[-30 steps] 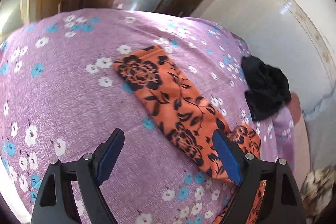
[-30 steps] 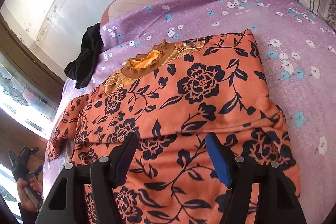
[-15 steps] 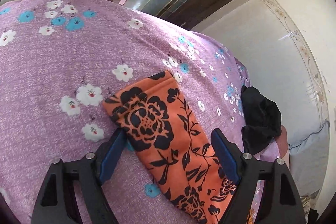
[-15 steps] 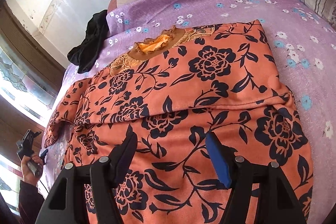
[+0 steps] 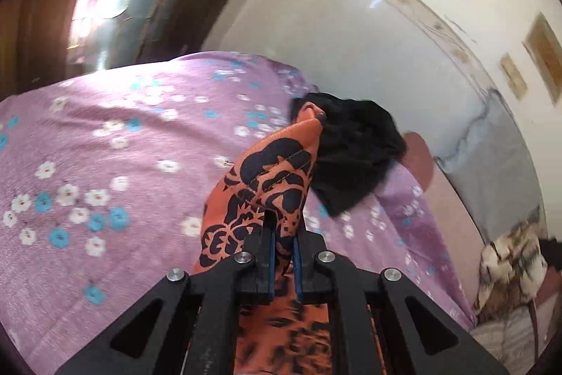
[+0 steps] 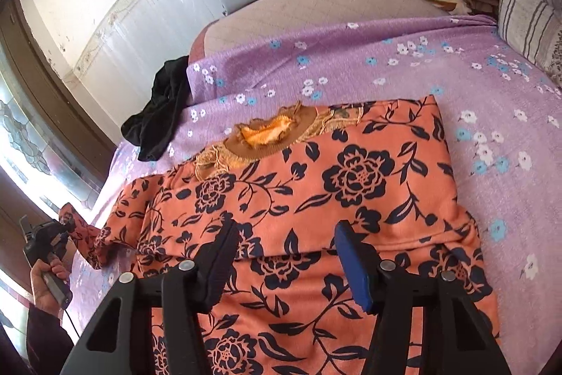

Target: Fold small clothes

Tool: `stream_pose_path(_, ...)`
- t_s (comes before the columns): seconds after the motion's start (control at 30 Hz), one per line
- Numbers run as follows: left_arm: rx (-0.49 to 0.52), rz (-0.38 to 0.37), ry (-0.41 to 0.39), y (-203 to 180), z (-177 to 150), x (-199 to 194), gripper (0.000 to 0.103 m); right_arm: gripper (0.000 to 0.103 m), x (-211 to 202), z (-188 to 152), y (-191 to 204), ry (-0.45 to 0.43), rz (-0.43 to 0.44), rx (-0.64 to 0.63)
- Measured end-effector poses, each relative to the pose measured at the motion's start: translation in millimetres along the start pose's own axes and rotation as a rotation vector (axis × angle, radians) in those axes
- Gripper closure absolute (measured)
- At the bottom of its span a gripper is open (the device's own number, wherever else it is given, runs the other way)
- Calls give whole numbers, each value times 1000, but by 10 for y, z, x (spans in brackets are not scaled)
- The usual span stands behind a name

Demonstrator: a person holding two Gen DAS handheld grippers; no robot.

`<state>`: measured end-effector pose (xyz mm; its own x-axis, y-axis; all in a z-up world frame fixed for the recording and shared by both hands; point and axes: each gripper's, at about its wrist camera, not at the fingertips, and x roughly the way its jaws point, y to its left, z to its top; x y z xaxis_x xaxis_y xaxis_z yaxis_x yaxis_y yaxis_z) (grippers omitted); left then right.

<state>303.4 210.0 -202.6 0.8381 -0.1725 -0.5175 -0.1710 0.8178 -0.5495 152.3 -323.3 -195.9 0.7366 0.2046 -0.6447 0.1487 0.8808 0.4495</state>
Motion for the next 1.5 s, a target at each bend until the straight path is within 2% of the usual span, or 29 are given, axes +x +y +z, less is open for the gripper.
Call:
stream_pose_path(0.13, 206, -203, 96, -1205, -516, -48, 96, 43, -124, 107, -182, -29, 7, 69)
stream_pose_path(0.27, 349, -421, 273, -2145, -1234, -126, 92, 43, -244, 210, -410, -57, 29, 148)
stream_pose_path(0.3, 375, -461, 310, -2309, -1392, -152, 79, 43, -273, 236, -461, -66, 32, 160)
stream_pose_path(0.33, 404, -493, 340, -2421, -1526, -209, 54, 43, -299, 260, -517, -73, 37, 175)
stream_pose_path(0.4, 456, -515, 337, -2504, -1648, -335, 30, 42, -346, 301, -639, -85, 66, 220)
stream_pose_path(0.47, 480, -529, 274, -2451, -1595, -503, 30, 38, -369, 331, -762, -81, 112, 269)
stream_pose_path(0.53, 440, -536, 218, -2291, -1413, -583, 29, 32, -363, 332, -864, -74, 155, 317)
stream_pose_path(0.63, 364, -452, 162, -1925, -1128, -497, 26, 31, -203, 314, -921, -11, 212, 369)
stream_pose_path(0.73, 388, -259, 145, -1558, -1049, -267, 26, 31, 17, 276, -905, 58, 171, 372)
stream_pose_path(0.8, 381, -152, 190, -1253, -1073, -48, 26, 31, 197, 258, -877, 121, 129, 348)
stream_pose_path(0.97, 304, -22, 341, -696, -1227, 460, 27, 33, 654, 186, -909, 228, 77, 356)
stream_pose_path(1.07, 278, 25, 373, -541, -1272, 610, 28, 35, 767, 163, -812, 207, 48, 311)
stream_pose_path(1.13, 296, 81, 382, -504, -1295, 680, 28, 55, 799, 166, -669, 217, 51, 233)
stream_pose_path(1.17, 301, 96, 387, -497, -1313, 713, 28, 75, 830, 150, -593, 234, 53, 190)
stream_pose_path(1.2, 302, 109, 401, -492, -1334, 755, 28, 81, 859, 129, -519, 243, 35, 140)
stream_pose_path(1.3, 346, 147, 399, -545, -1380, 791, 28, 90, 827, 140, -349, 202, -62, 5)
stream_pose_path(1.37, 394, 177, 398, -604, -1428, 806, 28, 91, 672, 264, -343, 115, -94, -10)
stream_pose_path(1.43, 434, 201, 389, -650, -1475, 810, 26, 91, 461, 412, -407, -9, -189, -39)
stream_pose_path(1.5, 469, 223, 378, -697, -1508, 819, 26, 91, 320, 543, -649, -67, -262, 13)
